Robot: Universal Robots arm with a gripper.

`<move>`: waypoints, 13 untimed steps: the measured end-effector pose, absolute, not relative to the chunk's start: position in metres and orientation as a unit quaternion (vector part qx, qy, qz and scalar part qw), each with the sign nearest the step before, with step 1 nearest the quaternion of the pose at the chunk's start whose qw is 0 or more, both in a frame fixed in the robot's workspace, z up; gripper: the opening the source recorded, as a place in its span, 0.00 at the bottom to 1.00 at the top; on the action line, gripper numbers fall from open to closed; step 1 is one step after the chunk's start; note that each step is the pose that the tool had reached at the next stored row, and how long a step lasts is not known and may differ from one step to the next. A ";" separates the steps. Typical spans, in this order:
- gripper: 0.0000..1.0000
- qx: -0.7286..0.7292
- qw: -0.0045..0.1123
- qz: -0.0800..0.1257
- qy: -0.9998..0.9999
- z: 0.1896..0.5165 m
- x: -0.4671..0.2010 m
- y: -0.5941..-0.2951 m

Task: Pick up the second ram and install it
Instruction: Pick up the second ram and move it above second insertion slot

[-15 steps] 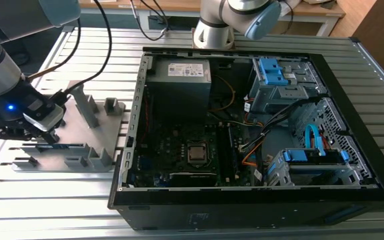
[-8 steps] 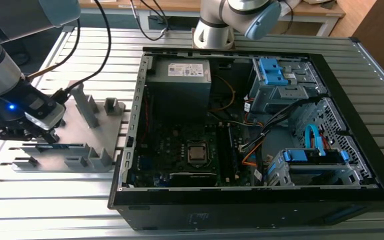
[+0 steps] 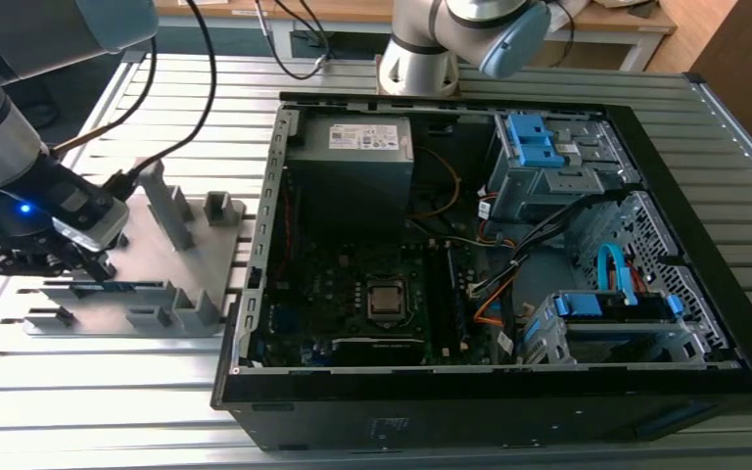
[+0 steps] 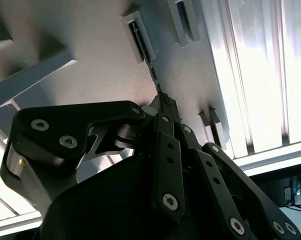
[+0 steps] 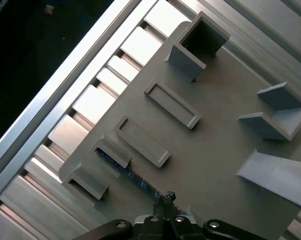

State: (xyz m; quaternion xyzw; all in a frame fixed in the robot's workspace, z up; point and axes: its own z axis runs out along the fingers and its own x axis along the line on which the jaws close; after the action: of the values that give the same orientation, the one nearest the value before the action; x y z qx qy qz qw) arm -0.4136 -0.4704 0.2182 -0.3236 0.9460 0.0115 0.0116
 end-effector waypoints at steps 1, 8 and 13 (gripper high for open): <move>0.10 -0.327 0.012 0.012 0.945 0.218 -0.414 -0.470; 0.10 -0.345 0.011 0.012 0.939 0.218 -0.414 -0.470; 0.10 -0.357 0.011 0.012 0.934 0.218 -0.414 -0.470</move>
State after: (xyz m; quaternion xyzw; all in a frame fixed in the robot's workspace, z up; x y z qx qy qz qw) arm -0.4136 -0.4704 0.2181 -0.3575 0.9338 0.0119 0.0112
